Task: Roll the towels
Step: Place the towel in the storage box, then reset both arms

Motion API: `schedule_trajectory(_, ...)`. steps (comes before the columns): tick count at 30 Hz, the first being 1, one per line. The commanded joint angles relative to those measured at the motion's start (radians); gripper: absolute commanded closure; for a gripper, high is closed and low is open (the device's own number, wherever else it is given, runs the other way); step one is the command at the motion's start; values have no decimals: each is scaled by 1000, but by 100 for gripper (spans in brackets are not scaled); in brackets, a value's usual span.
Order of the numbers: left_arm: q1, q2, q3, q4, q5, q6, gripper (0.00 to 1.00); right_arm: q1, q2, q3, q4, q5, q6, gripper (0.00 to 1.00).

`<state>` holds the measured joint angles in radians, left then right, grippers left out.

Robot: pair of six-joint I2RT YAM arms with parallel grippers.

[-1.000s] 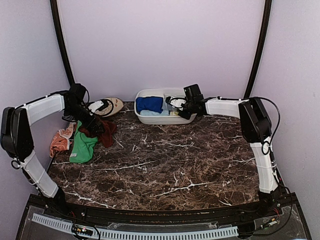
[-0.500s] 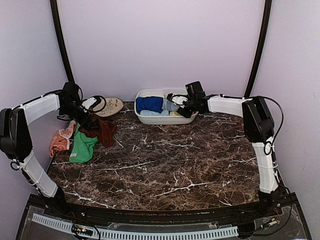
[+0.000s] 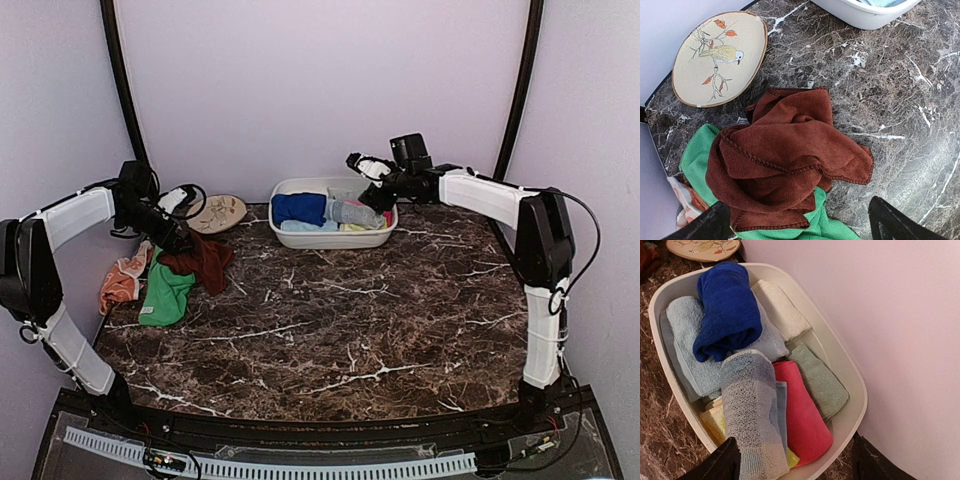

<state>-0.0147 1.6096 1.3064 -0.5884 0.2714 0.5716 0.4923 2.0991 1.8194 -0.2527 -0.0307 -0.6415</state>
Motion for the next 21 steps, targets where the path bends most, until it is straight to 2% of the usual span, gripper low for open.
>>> schedule_trajectory(1,7,-44,-18,24,3,-2,1,-18,-24,37,38,-56,149,29)
schedule_trajectory(5,8,-39,-21,31,-3,-7,1,-17,82,149,43,-30,245,43)
schedule_trajectory(8,9,-36,-20,32,-7,-7,1,-17,144,150,69,-25,282,47)
schedule_trajectory(15,16,-38,-22,61,-53,-27,1,-18,192,69,135,-9,326,48)
schedule_trajectory(19,34,-97,-73,190,-140,-83,1,-18,191,47,154,35,329,44)
schedule_trajectory(21,55,-137,-116,228,-118,-101,1,-18,169,41,170,53,331,44)
